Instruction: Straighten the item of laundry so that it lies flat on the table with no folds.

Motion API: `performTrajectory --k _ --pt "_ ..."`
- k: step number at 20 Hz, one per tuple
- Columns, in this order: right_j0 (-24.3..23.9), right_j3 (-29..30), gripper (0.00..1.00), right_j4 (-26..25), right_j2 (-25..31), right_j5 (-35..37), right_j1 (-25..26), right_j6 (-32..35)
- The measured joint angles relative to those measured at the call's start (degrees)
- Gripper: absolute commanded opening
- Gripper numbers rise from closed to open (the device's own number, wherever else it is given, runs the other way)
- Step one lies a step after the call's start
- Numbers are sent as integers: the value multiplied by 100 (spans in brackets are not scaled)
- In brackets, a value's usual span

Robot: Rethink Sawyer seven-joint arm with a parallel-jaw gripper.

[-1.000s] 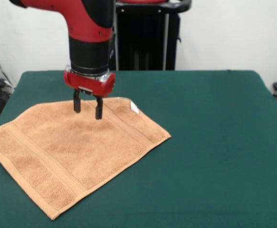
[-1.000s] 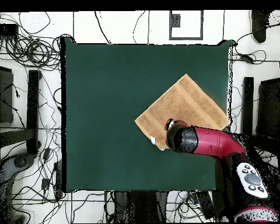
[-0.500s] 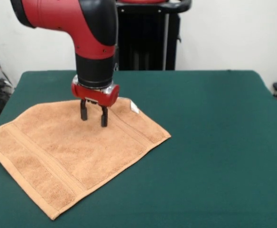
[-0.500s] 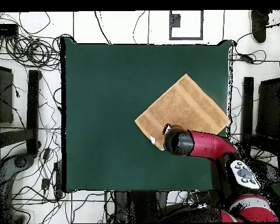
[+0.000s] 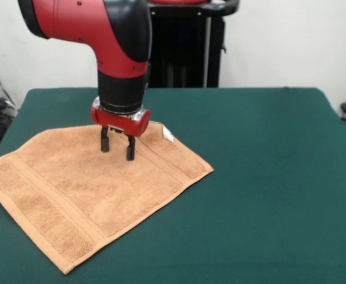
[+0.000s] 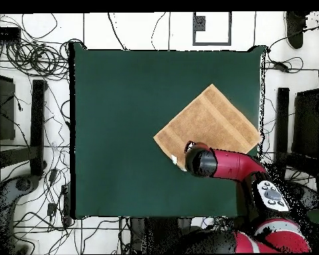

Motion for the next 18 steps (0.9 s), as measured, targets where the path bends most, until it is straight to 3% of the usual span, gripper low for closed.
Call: performTrajectory --k 18 --pt "501 -200 100 345 -482 8 154 0"
